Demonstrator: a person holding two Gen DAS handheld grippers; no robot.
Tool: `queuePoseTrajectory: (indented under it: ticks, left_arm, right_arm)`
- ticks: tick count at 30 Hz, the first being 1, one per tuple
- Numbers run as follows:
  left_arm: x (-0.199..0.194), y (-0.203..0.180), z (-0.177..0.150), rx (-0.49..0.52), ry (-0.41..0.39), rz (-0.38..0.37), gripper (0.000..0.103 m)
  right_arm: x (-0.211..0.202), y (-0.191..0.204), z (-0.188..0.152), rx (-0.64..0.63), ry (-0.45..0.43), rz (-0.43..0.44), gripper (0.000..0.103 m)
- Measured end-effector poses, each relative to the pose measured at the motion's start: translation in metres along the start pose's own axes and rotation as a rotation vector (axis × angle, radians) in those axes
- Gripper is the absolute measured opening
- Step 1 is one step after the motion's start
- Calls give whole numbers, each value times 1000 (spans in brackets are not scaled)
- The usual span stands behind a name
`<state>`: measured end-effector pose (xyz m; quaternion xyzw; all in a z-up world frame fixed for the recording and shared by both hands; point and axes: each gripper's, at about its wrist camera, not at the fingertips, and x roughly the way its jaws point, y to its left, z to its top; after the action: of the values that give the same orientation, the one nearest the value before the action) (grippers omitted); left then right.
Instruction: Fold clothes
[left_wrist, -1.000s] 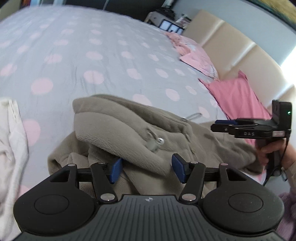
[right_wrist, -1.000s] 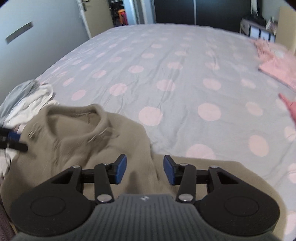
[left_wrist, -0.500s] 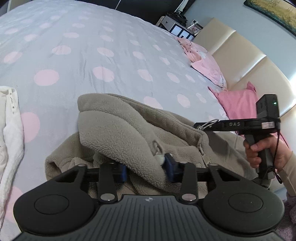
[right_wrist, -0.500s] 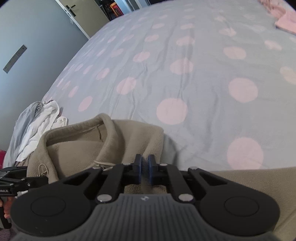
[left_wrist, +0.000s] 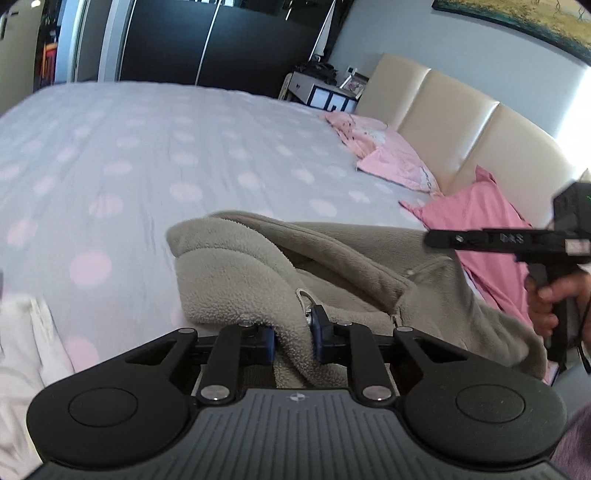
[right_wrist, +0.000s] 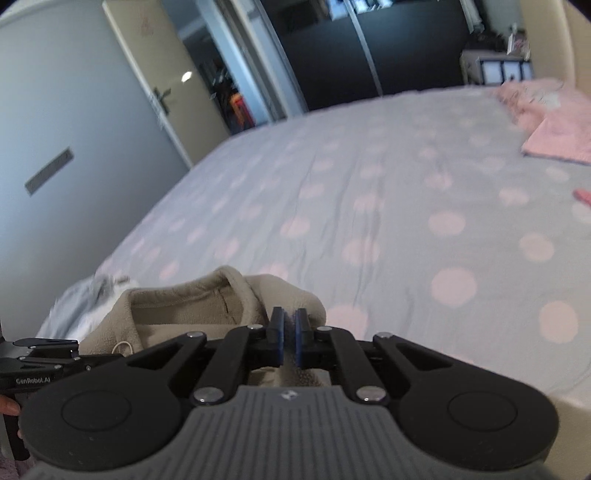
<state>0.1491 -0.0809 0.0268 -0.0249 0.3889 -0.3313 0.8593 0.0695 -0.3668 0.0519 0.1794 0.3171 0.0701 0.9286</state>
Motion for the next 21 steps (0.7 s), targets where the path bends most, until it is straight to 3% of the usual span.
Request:
queuePoseTrajectory:
  ticks: [6, 10, 18, 21]
  left_arm:
    - [7, -32, 84, 145, -51, 46, 16]
    - [34, -49, 138, 239, -58, 103, 15]
    - [118, -48, 206, 303, -75, 211, 14]
    - [150, -40, 224, 281, -84, 229, 14]
  right_arm:
    - [-16, -7, 53, -56, -111, -67, 6]
    - [-6, -12, 100, -121, -144, -126, 6]
    - [60, -33, 167, -206, -216, -259, 5]
    - [87, -46, 181, -216, -239, -304, 5]
